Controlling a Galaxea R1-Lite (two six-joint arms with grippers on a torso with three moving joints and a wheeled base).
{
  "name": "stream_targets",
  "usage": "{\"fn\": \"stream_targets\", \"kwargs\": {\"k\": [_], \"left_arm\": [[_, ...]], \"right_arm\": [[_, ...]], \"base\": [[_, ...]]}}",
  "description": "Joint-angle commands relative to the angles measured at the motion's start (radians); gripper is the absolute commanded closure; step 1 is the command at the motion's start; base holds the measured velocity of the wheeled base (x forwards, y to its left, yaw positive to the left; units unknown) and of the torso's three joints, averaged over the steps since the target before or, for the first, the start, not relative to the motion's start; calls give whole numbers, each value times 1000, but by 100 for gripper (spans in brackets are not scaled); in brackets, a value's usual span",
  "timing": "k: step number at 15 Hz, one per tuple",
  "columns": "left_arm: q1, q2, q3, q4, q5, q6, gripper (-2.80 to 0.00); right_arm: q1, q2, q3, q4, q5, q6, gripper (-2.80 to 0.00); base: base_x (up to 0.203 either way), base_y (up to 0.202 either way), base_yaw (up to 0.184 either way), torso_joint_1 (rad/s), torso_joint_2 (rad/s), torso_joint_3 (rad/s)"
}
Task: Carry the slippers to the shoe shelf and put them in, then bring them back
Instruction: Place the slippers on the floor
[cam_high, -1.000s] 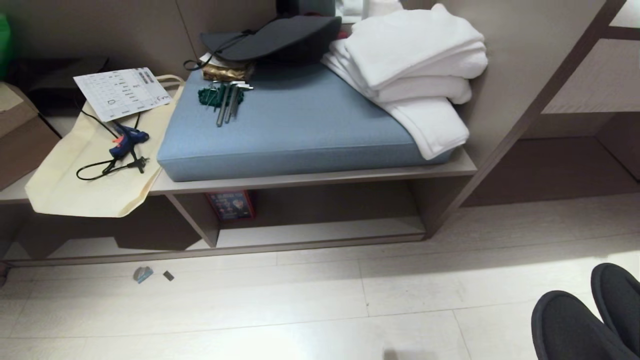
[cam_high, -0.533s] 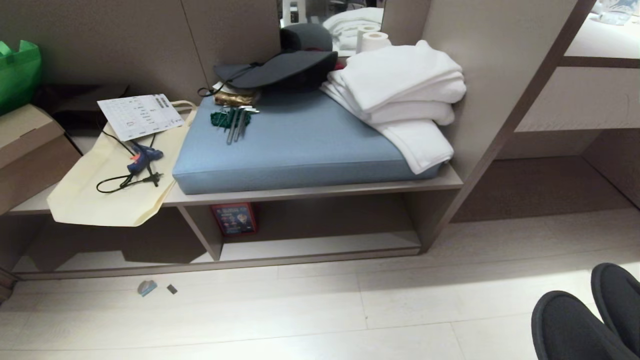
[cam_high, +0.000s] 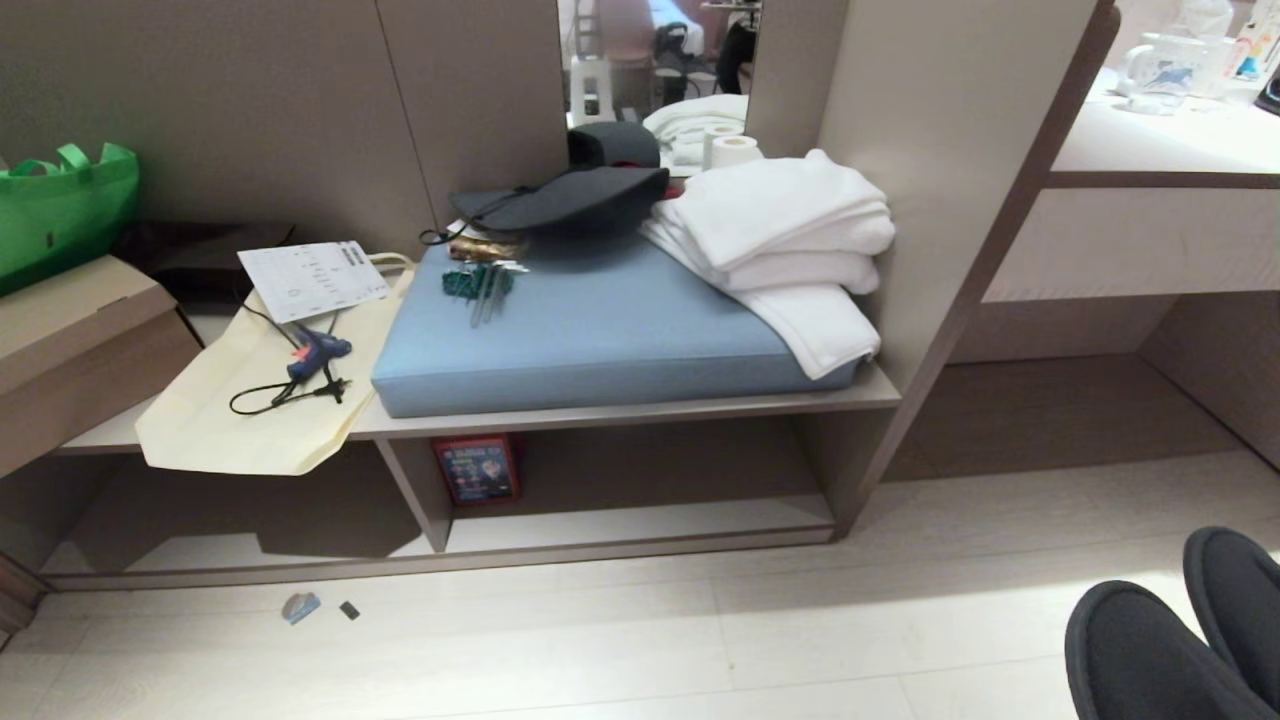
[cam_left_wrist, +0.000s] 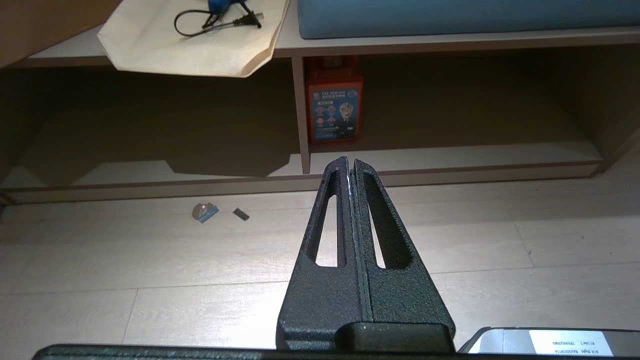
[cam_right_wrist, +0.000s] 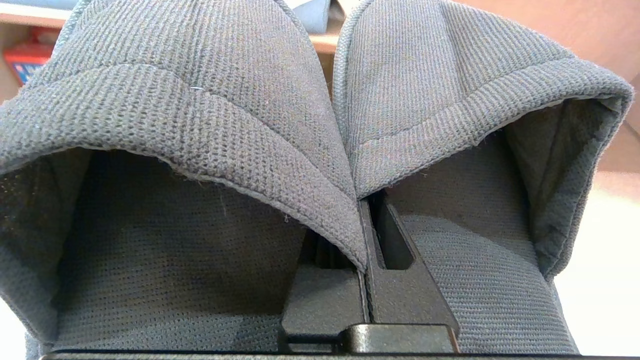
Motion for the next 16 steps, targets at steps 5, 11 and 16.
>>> {"fn": "stream_targets", "kwargs": {"k": [5,11,16], "left_arm": [[-1,1,0,-1,0,-2,0],[1,1,0,-1,0,-2,0],[1,1,0,-1,0,-2,0]], "right_arm": [[0,2,0,1,1,-1,0],[0,2,0,1,1,-6,0],[0,2,0,1,1,-7,0]], "base": [[0,0,0,0,3,202],[0,0,0,5,2,198],[0,0,0,2,3,69]]}}
